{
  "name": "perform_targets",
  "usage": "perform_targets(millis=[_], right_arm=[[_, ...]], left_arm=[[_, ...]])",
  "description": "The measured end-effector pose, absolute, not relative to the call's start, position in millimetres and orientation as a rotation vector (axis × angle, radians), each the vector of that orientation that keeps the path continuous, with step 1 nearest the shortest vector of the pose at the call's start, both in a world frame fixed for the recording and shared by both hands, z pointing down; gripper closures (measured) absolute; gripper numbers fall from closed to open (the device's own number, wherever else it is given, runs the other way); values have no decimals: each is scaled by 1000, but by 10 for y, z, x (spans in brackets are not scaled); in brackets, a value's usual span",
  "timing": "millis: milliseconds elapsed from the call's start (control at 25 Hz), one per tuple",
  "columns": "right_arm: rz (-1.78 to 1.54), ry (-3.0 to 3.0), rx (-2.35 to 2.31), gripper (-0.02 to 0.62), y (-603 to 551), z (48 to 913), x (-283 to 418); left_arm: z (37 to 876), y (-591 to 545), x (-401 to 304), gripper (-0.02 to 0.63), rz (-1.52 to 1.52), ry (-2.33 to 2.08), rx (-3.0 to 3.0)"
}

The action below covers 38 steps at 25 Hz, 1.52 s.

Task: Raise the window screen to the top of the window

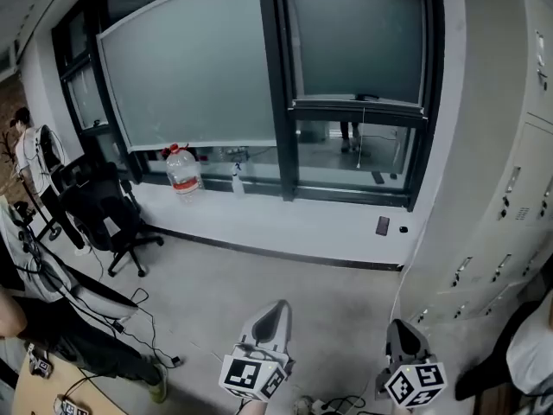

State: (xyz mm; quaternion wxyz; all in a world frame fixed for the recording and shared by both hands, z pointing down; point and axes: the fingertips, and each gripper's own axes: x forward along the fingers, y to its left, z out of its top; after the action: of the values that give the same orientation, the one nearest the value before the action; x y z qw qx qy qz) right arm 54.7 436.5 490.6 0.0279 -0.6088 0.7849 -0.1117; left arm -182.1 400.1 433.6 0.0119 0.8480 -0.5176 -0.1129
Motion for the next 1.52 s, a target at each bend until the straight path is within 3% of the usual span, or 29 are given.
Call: perform_targets(millis=[360,600,1000,1520], right_arm=[[-421,2400,-1947,589,2719,5141,1016],[-421,2455,-1898,589,1325,5087,1306],[-288,2522,-1790,589,-379,4728,1260],[-248,2396,-1952,589,-2702,4539,1765]], left_arm=[[4625,2302,-1339,603,-273,-1532,2645],[4346,1029,-698,603,-334,-1410,2752],[4324,-580,-763,603,-339,-1536,2683],[4242,-3363,-435,603,-282,-1474,2749]])
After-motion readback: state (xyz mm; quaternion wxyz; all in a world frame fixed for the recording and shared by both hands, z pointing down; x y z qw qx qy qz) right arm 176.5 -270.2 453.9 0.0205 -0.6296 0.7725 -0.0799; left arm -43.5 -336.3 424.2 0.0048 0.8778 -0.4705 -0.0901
